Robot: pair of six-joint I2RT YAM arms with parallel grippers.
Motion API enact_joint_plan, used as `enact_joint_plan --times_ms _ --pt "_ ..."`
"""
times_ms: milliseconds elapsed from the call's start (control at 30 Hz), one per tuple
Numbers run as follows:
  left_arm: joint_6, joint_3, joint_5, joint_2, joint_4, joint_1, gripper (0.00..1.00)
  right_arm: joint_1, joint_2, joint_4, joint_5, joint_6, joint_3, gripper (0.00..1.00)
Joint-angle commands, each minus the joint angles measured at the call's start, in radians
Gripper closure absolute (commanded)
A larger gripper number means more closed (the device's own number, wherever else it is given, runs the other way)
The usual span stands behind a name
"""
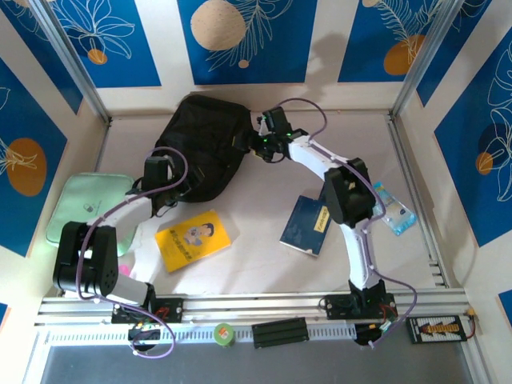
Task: Pack the student bag
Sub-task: Move the student bag to the top-center of the table.
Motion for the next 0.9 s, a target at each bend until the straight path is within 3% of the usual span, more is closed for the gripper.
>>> enact_joint_plan --times_ms 0,133,233,367,600,767,867 --pt "-0.002 0.032 0.063 0.008 -0.048 -0.012 0.03 0.013 0.095 -0.140 -0.024 0.019 0.130 0.24" --pt "0.022 0.047 0.065 0.035 -0.068 -0.015 0.02 -0.004 0.145 -0.133 -0.029 0.075 0.133 0.61" --pt "0.041 0.064 0.071 0.072 -0.065 -0.022 0.03 -0.028 0.087 -0.067 -0.006 0.109 -0.003 0.79" --pt "0.100 0.073 0.104 0.166 0.012 -0.046 0.03 -0.073 -0.063 0.096 -0.002 0.125 -0.285 0.81" --pt "0.160 0.237 0.232 0.318 0.055 -0.132 0.05 -0.146 -0.288 0.211 -0.048 0.115 -0.662 0.82" --pt "0.265 0.427 0.121 0.334 -0.178 -0.234 0.05 -0.164 -0.394 0.228 -0.055 0.092 -0.778 0.78" --pt "0.277 0.500 0.038 0.332 -0.302 -0.288 0.08 -0.171 -0.459 0.237 -0.056 0.096 -0.816 0.61"
